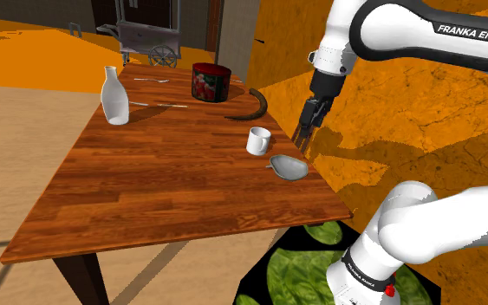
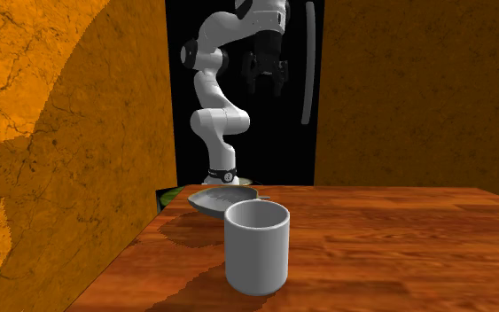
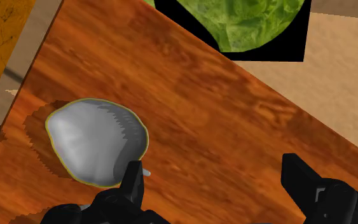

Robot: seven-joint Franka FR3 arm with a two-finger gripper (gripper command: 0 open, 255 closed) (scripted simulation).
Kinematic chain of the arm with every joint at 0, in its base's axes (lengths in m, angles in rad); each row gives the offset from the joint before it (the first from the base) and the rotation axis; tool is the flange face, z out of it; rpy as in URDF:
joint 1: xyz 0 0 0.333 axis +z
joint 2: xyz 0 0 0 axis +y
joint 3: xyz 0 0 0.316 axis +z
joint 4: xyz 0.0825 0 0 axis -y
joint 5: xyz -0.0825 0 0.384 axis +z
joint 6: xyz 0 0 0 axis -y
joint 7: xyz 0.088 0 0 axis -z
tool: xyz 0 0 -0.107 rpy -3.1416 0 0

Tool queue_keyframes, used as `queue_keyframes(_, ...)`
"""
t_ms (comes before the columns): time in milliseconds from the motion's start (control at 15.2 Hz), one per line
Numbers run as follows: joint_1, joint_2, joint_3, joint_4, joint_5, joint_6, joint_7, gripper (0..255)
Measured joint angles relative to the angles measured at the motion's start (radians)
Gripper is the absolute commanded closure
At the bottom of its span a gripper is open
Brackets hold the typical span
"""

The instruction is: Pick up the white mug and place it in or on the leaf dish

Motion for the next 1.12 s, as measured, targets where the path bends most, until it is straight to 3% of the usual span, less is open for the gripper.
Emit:
queue_keyframes(198,-0.007,0.034,-0.018,0.007,-0.011,0.025,-0.019,0)
queue_keyframes(594,-0.035,0.203,-0.098,0.029,-0.049,0.162,-0.1,0)
queue_keyframes(1122,-0.063,0.483,-0.197,0.167,-0.058,0.289,-0.22,0)
